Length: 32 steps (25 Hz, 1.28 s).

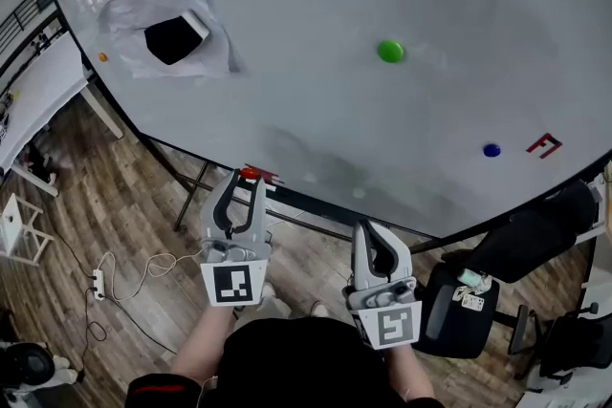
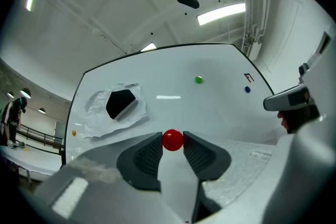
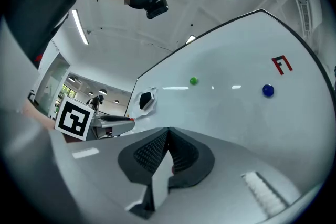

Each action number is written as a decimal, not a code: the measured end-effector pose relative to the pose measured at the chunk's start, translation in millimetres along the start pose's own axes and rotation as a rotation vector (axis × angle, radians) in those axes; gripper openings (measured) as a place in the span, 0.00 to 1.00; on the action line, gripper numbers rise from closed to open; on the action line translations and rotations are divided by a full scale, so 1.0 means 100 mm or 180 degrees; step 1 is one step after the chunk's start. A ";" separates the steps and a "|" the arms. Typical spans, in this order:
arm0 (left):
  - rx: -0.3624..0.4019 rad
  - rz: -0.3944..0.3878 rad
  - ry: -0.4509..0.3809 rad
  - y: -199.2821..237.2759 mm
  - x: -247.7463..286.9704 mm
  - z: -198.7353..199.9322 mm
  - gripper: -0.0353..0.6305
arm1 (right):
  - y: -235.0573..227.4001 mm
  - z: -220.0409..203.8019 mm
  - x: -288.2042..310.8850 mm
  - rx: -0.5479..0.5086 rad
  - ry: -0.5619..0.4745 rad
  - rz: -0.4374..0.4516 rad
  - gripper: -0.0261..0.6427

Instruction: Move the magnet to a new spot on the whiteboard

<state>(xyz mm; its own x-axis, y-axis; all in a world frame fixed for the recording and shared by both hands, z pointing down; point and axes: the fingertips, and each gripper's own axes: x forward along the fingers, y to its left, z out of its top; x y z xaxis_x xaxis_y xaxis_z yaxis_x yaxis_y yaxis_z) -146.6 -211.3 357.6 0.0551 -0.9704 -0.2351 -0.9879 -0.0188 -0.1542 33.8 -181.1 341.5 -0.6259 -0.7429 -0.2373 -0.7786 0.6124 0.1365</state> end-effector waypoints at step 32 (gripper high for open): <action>0.0267 0.1048 0.0189 -0.26 -1.50 0.32 0.25 | 0.47 0.20 -0.39 0.0283 -0.0277 0.1295 0.04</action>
<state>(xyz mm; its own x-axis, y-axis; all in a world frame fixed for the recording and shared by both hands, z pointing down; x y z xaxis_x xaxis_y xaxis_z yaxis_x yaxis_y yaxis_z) -124.3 -57.6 366.4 -0.2756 -0.9335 -0.2294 -0.9358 0.3151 -0.1581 23.0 -117.6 337.6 -0.8724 -0.4127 -0.2620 -0.4598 0.8747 0.1531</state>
